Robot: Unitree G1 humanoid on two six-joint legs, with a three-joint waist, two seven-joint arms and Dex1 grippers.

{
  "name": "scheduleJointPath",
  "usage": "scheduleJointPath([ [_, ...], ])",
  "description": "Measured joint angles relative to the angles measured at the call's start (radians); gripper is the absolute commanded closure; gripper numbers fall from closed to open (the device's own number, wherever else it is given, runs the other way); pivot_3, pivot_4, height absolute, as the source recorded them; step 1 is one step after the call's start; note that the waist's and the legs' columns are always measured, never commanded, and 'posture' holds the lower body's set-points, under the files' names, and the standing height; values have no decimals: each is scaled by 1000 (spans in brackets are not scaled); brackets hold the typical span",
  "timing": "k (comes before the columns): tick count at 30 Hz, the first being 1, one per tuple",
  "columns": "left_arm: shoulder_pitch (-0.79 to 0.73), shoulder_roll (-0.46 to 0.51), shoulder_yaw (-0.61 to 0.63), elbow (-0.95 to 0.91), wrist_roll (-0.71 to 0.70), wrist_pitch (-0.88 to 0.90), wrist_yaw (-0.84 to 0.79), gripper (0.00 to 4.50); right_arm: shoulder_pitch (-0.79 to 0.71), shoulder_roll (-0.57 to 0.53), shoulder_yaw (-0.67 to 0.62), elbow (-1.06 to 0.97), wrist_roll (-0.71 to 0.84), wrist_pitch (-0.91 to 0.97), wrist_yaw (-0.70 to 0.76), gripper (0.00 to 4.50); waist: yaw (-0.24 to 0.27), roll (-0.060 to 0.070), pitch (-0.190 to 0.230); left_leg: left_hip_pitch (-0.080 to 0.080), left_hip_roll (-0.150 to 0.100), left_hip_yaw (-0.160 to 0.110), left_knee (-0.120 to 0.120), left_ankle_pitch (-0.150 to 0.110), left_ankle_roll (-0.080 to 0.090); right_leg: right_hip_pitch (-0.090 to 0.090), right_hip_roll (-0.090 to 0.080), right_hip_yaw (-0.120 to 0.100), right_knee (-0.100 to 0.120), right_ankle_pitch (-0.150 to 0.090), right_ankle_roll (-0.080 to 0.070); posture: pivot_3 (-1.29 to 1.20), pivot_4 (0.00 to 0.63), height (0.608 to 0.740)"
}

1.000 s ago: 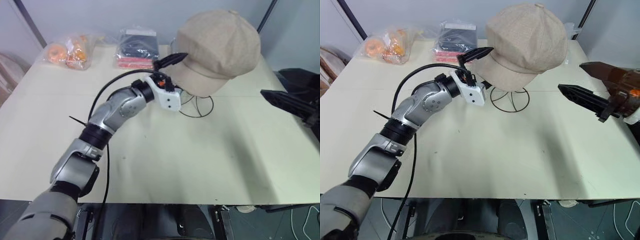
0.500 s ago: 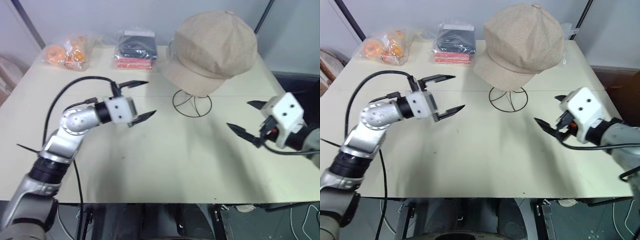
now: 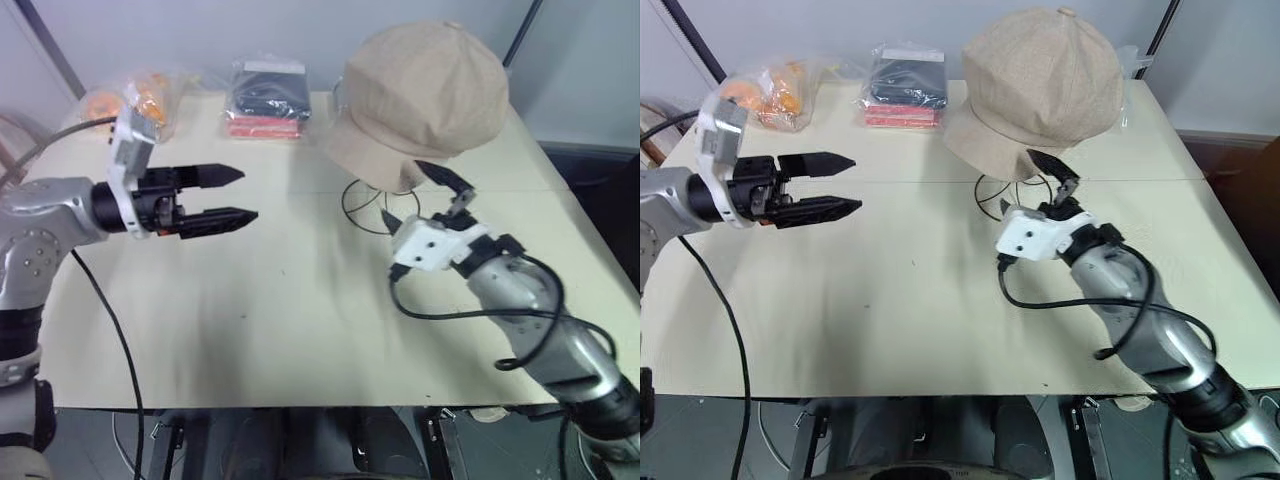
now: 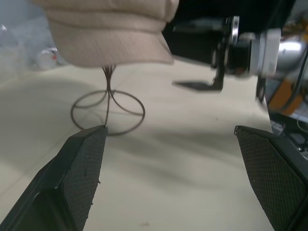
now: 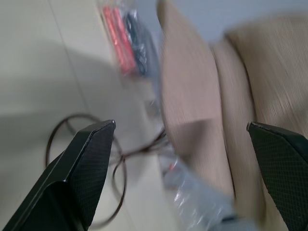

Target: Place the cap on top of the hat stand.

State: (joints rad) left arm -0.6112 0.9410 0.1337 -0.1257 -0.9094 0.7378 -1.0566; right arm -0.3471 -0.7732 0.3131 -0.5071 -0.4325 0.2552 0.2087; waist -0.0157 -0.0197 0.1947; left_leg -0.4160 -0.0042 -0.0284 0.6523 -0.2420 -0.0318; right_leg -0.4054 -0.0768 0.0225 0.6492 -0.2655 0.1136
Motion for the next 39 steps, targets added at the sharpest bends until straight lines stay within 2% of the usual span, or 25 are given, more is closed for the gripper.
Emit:
scheduleJointPath([
  [4, -30, -27, 3, 8, 9, 15, 22, 73, -63, 72, 47, 143, -175, -97, -99, 0, 0, 0, 0, 0, 0, 0, 0, 0, 0, 0, 0, 0, 0, 0, 0, 0, 150, 740],
  [12, -66, -48, 4, 32, 37, 20, 36, 73, -90, 166, 53, 273, -344, -197, -192, 0, -2, 0, 0, 0, 0, 0, -1, 0, 0, -1, 0, 0, 1, 0, 0, 0, 150, 740],
  [15, -76, -56, 4, 35, 52, 20, 36, 0, -110, 196, 49, 276, -370, -219, -204, 876, -3, 0, 0, 0, 0, 0, -1, 0, 0, -1, 0, 0, 1, 0, 0, 0, 150, 740],
  [22, -78, -61, 4, 37, 73, 20, 33, 0, -105, 216, 16, 281, -391, -233, -204, 4456, -2, 0, 0, 0, 0, 0, -1, 0, 0, 0, 0, 0, 1, 0, 0, 0, 150, 740],
  [27, -91, -69, 4, 42, 74, 20, 30, 0, -104, 212, -31, 279, -382, -266, -201, 4456, -2, 0, 0, 0, 0, 0, -1, 0, 0, 0, 0, 1, 1, 0, 0, 0, 150, 740],
  [29, -91, -69, 4, 45, 76, 20, 28, 0, -103, 171, -62, 270, -347, -325, -187, 4456, -1, 0, 0, 0, 0, 0, -1, 0, 0, 0, 0, 1, 0, 0, 0, 0, 150, 740],
  [35, -92, -70, 4, 60, 94, 19, 14, 0, -127, 18, -207, 271, -77, -565, -79, 4456, -2, 0, 0, 1, 0, 0, -1, 0, 0, 0, 0, 1, 0, 0, 0, 0, 150, 740],
  [39, -105, -77, 4, 83, 102, 18, 7, 0, -203, -94, -262, 403, 100, -811, 6, 4456, -5, 0, 0, 1, 0, 1, -2, 0, 0, 0, 0, 1, 0, 0, 0, 0, 150, 740],
])
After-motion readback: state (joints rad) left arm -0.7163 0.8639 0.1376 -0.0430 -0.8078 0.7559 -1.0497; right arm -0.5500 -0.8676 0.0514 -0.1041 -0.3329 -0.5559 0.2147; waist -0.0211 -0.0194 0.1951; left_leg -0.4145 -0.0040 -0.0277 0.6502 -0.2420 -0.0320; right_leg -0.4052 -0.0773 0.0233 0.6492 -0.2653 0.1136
